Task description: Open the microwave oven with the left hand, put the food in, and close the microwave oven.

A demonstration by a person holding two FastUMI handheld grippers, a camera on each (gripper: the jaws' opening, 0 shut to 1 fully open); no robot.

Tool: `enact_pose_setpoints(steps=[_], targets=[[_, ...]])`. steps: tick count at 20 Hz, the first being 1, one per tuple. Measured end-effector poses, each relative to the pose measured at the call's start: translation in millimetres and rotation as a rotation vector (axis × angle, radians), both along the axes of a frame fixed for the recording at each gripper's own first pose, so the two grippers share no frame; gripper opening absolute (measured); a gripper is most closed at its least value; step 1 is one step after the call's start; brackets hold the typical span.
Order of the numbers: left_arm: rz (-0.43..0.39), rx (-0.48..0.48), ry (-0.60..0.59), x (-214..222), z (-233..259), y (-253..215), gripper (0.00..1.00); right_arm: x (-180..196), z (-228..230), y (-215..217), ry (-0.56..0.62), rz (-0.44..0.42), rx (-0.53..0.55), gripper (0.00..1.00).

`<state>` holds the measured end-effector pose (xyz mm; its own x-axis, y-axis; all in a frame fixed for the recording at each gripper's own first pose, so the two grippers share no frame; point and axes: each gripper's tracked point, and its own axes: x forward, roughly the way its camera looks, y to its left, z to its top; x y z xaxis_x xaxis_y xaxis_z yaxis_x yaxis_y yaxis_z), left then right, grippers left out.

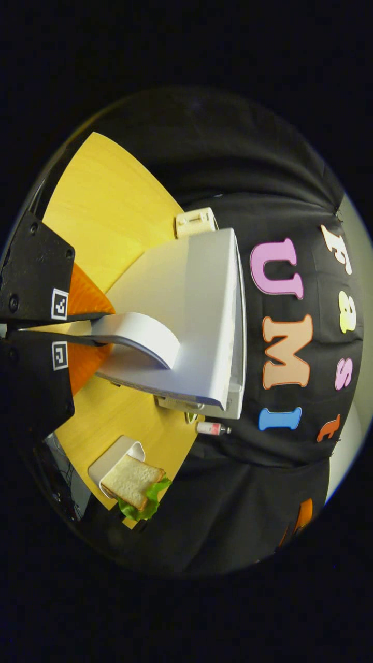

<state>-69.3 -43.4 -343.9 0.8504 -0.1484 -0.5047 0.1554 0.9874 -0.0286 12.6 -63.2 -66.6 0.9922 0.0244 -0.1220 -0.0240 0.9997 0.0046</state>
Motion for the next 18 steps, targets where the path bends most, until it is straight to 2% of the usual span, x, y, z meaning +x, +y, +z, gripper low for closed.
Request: enact_pose_setpoints(steps=[7,8,13,16,18], targets=[[0.136,0.035,0.053,-30,-4,108,0.01,-21,-4,46,-0.011,0.046,0.013,0.97],[0.144,-0.008,0.049,-32,-3,117,0.01,-25,-1,52,-0.031,0.055,0.02,0.98],[0.173,-0.119,0.035,-32,0,149,0.01,-35,-13,56,-0.046,0.047,0.012,0.97],[0.143,-0.108,0.017,-29,-3,149,0.01,-36,-35,61,-0.001,0.061,0.007,0.98],[0.148,-0.13,0.046,-31,-4,150,0.06,-36,-48,64,0.024,0.066,0.008,0.97]])
